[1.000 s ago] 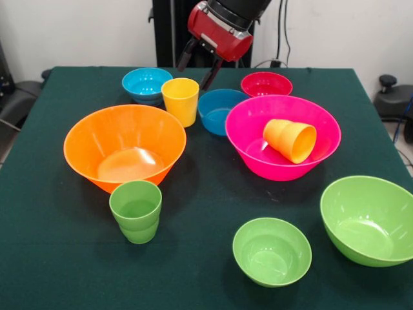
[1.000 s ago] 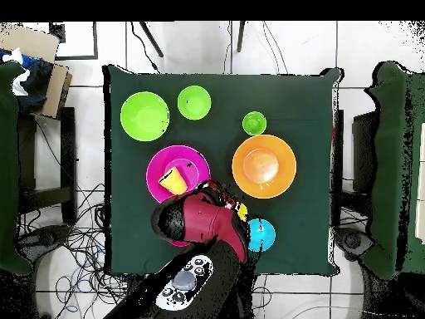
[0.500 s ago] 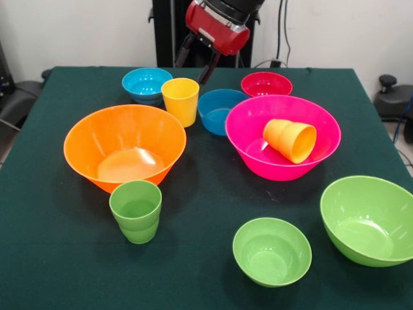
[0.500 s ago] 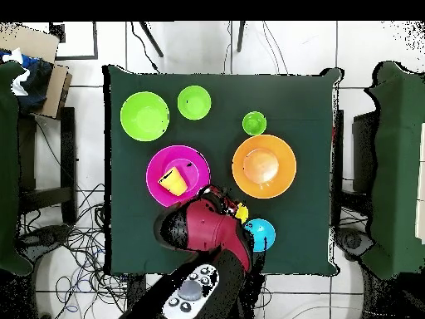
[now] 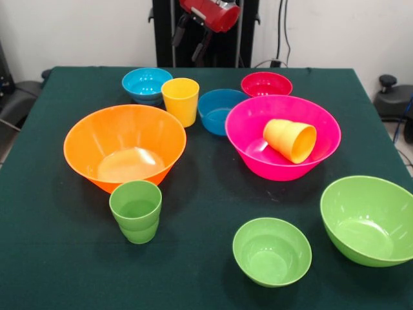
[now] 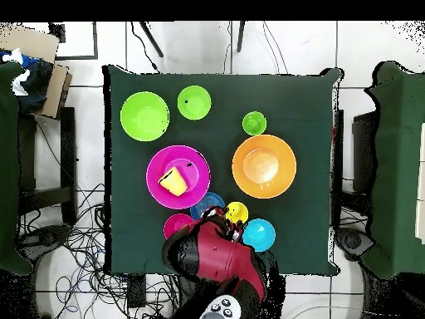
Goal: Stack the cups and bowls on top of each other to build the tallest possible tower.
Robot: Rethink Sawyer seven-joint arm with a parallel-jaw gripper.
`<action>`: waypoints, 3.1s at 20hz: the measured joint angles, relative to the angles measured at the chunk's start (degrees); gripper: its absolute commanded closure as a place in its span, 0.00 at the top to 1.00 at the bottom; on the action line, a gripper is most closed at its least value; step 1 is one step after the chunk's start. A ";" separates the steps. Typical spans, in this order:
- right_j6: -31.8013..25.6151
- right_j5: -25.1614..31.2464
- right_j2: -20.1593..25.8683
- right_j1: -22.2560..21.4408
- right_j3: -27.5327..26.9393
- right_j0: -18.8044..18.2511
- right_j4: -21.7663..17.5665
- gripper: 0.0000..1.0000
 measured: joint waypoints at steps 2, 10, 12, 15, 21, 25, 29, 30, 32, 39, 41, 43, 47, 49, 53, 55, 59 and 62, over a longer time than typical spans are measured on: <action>0.00 0.00 0.12 -0.32 0.61 -0.05 -0.14 1.00; 0.00 -0.33 1.12 -0.81 2.45 0.02 -0.46 1.00; 0.00 -0.33 1.22 -0.81 2.45 0.14 -0.46 1.00; 0.00 -0.49 1.55 -0.81 2.45 0.25 -0.45 1.00; 0.00 -2.21 1.69 -0.41 2.45 0.25 -0.45 1.00; 0.00 -6.22 1.70 0.40 2.43 -0.09 -0.45 1.00; 0.00 -9.97 1.88 1.64 2.42 -1.29 -0.52 1.00; 0.00 -10.91 1.97 2.00 2.43 -1.83 -0.55 1.00; 0.00 -13.05 2.05 2.97 2.40 -3.38 -0.66 1.00; 0.00 -14.78 2.05 5.45 1.41 -6.00 -0.96 1.00; 0.00 -14.78 2.05 5.96 0.93 -6.00 -0.97 1.00; 0.00 -14.78 2.05 6.67 0.26 -5.80 -0.96 1.00; 0.00 -14.78 1.63 7.96 -1.33 -4.41 -0.96 1.00; 0.00 -14.78 0.97 8.85 -2.54 -2.81 -0.79 1.00; 0.00 -14.80 0.32 9.80 -3.63 -1.12 -0.25 1.00; 0.00 -14.78 -0.15 10.55 -4.36 -0.11 0.30 1.00; 0.00 -14.80 -1.15 12.15 -5.84 1.13 1.07 1.00; 0.00 -14.78 -1.43 12.73 -6.28 1.28 1.29 1.00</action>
